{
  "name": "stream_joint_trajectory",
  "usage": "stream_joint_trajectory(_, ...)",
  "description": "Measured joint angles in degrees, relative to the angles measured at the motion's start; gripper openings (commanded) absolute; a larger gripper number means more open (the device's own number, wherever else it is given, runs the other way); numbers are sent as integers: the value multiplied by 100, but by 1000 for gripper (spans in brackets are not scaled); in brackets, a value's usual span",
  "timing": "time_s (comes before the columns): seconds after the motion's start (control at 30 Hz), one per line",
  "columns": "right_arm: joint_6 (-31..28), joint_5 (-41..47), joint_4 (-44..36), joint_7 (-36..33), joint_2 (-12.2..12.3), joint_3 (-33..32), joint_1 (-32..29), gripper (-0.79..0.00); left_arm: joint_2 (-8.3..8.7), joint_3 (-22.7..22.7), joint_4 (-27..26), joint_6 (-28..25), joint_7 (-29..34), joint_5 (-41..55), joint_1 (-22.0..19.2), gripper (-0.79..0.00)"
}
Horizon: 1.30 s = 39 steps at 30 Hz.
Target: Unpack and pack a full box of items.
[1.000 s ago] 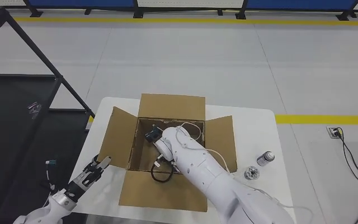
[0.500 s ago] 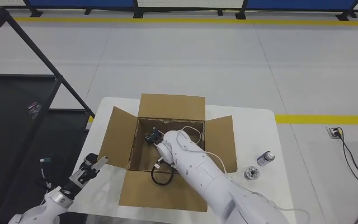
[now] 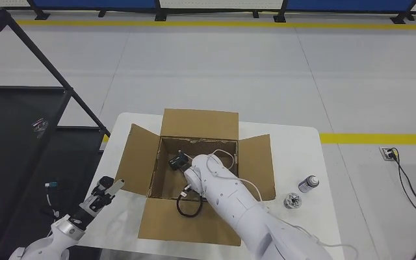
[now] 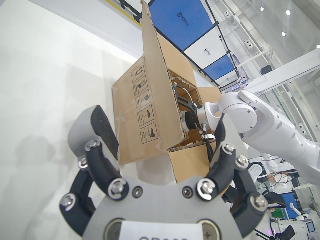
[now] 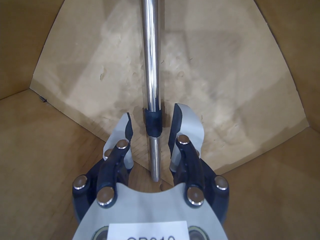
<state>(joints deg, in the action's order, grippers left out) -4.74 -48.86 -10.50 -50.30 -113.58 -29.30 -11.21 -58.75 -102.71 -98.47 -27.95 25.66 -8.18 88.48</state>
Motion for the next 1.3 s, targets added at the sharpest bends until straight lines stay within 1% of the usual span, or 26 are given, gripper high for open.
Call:
stream_joint_trajectory(0.2, 15, -67, 71, 134, -7, -15, -32, -456, -2, -4, 4, 7, -24, 9, 3, 0)
stream_joint_trajectory(0.57, -65, -139, 182, 261, 6, -58, -131, -523, -3, -3, 17, -11, -33, 25, 10, 0)
stream_joint_trajectory(0.6, -59, -145, 186, 257, 8, -62, -131, -613, -3, -3, 18, -11, -34, 25, 10, 0)
stream_joint_trajectory(0.67, -47, -147, 192, 252, 14, -77, -131, -767, -3, -4, 19, -11, -34, 26, 7, 0)
stream_joint_trajectory(0.7, -41, -144, 194, 252, 17, -86, -129, -785, -3, -5, 20, -10, -32, 26, 5, 0)
stream_joint_trajectory(0.97, -143, -108, 134, 311, 43, -168, -38, -785, 0, -7, 19, -15, -20, 16, -23, 0)
stream_joint_trajectory(1.1, -352, -44, 114, 319, 69, -235, 66, -785, 0, -5, 20, -16, -20, 13, -30, 0)
stream_joint_trajectory(1.13, -447, -22, 108, 308, 79, -253, 91, -785, 0, -2, 20, -15, -21, 13, -32, 0)
stream_joint_trajectory(1.3, -1370, 115, 133, 151, 168, -360, 282, -785, -2, 32, 17, -10, -21, -12, -37, 0)
